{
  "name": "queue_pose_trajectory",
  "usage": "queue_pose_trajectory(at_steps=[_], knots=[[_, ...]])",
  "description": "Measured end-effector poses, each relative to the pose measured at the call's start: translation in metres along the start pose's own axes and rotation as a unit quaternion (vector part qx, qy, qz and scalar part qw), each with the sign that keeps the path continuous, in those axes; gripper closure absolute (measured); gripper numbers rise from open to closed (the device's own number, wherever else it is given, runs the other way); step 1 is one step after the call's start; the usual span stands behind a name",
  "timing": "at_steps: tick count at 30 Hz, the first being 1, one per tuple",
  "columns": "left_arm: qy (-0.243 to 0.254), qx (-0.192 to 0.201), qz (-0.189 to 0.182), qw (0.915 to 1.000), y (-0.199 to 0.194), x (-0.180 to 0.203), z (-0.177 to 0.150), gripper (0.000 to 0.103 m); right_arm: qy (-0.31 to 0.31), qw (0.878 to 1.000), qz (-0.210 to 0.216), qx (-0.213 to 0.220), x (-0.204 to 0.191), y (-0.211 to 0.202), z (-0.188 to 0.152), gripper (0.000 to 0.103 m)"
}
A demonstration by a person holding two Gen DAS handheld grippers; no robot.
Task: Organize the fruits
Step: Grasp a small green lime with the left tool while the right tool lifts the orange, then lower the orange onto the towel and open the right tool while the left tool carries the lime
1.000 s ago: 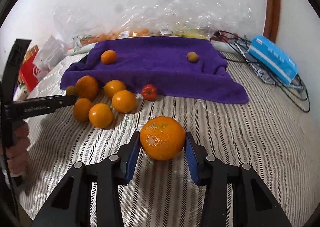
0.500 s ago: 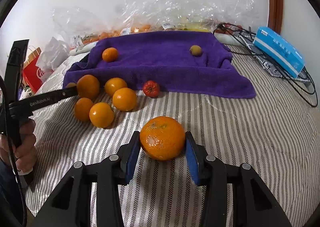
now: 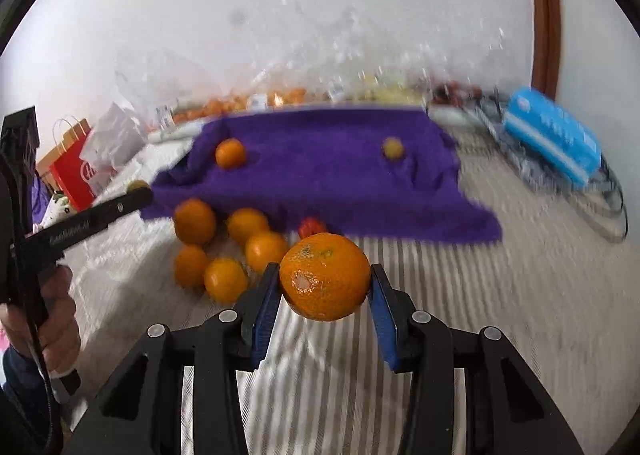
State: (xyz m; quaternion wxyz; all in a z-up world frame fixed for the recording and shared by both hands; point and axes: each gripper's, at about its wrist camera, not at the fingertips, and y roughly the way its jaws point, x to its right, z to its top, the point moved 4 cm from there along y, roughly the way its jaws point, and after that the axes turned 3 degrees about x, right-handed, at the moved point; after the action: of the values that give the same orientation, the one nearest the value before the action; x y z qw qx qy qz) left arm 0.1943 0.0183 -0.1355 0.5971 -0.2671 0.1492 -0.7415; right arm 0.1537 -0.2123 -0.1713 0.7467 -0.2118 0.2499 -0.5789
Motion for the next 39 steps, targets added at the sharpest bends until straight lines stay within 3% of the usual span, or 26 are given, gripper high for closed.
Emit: queue_pose_trajectory(at_steps=[4,9,15,19,23,32,39], knots=[[0.024,0.015,0.019,0.9994,0.002,0.010,0.029,0.076,-0.008,1.000,-0.006,0.026,-0.001,0.001,0.037,0.060],[-0.011,0.009,0.017,0.9997,0.028,0.005,0.056,0.076,-0.020,0.998,-0.043,0.036,0.004,0.026,0.071,0.060],[-0.008,0.007,0.036,0.9993,0.061,0.003,0.076,0.076,-0.022,0.998,-0.021,0.048,0.010,0.053,0.098,0.060],[-0.022,0.002,0.028,0.9994,0.075,-0.006,0.066,0.076,-0.015,0.999,-0.011,0.051,0.015,0.070,0.099,0.060],[-0.019,0.003,0.043,0.9989,0.083,-0.012,0.054,0.076,-0.001,1.000,-0.013,0.006,0.029,0.096,0.084,0.060],[-0.036,-0.016,0.044,0.9983,0.101,-0.022,0.044,0.076,0.031,0.999,-0.004,0.005,0.047,0.103,0.078,0.060],[-0.032,-0.036,0.047,0.9977,0.109,-0.020,0.037,0.076,0.018,1.000,-0.008,-0.023,0.042,0.126,0.066,0.060]])
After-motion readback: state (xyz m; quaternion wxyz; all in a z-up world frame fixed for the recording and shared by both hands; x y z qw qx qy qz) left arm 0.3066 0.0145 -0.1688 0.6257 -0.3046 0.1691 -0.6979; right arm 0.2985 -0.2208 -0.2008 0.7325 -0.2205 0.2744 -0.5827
